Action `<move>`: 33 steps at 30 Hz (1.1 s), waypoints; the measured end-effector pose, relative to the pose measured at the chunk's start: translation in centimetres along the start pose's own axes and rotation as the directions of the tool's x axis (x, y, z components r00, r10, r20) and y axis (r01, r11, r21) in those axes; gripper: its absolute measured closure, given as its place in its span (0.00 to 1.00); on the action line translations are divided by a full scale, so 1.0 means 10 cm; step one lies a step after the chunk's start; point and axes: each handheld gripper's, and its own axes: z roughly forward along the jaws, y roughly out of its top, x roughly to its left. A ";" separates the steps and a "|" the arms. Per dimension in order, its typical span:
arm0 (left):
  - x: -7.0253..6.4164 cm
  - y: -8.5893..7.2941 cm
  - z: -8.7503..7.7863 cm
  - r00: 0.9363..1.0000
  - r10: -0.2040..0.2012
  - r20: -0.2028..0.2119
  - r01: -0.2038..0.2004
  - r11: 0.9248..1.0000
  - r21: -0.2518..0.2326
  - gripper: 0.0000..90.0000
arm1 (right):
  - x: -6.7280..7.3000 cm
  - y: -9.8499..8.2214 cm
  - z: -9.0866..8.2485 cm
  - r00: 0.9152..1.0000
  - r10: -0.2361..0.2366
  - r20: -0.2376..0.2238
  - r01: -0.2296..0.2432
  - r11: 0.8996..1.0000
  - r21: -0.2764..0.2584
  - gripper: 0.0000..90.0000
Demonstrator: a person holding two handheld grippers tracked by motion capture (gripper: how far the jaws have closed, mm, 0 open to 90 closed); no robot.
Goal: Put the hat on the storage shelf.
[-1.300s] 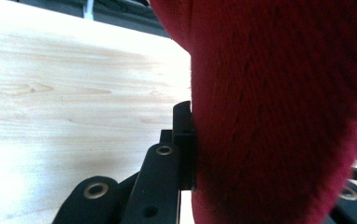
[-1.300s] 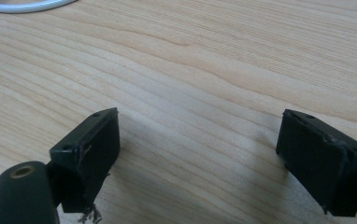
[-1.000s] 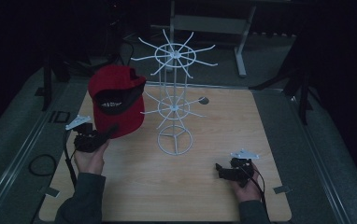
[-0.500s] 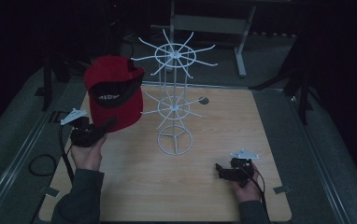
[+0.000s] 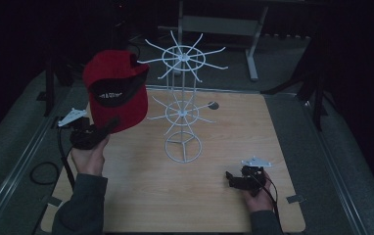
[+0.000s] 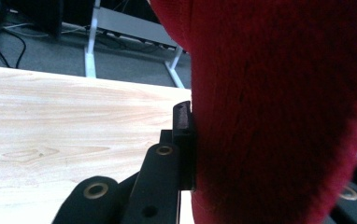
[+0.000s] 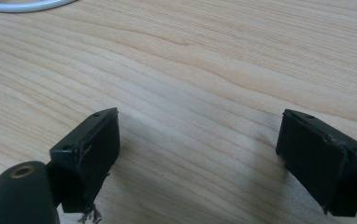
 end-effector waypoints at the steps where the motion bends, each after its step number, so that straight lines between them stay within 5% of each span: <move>1: 0.00 0.01 0.00 1.000 0.000 0.002 0.000 1.000 -0.003 0.94 | 0.00 0.00 0.00 1.000 0.000 0.000 0.000 1.000 0.000 0.15; 33: -0.08 0.23 -0.01 0.999 0.012 0.047 -0.008 0.997 -0.072 0.94 | 0.00 0.00 0.00 1.000 -0.001 0.000 0.001 1.000 0.000 0.15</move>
